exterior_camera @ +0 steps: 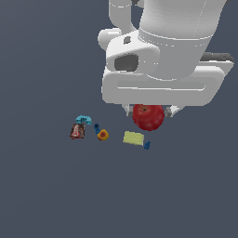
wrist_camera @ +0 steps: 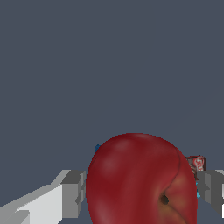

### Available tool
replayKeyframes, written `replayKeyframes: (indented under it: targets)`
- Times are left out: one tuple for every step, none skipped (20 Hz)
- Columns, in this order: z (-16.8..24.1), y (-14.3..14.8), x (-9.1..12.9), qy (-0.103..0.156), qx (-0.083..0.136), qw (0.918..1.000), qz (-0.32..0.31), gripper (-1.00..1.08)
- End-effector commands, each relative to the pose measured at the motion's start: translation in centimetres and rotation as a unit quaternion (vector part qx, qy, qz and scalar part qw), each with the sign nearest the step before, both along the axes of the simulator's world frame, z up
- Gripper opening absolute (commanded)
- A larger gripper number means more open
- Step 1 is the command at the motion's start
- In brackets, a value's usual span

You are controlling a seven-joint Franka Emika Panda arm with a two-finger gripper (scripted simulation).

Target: Pick up a designated object from a clutter of objects.

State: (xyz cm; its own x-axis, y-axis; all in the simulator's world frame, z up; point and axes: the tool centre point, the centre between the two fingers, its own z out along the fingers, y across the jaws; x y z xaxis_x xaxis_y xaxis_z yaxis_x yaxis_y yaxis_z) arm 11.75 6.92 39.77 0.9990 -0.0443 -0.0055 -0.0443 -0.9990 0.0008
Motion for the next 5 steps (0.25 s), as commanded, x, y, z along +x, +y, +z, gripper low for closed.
replayKeyframes:
  targets:
    - [0.45, -0.22, 0.29, -0.001, 0.0, 1.0, 0.0, -1.0]
    - [0.51, -0.26, 0.35, -0.001, 0.0, 1.0, 0.0, -1.0]
    - [0.55, -0.3, 0.4, -0.001, 0.0, 1.0, 0.0, -1.0]
    - [0.58, -0.32, 0.43, -0.001, 0.0, 1.0, 0.0, -1.0]
    - [0.59, -0.33, 0.43, -0.001, 0.0, 1.0, 0.0, -1.0]
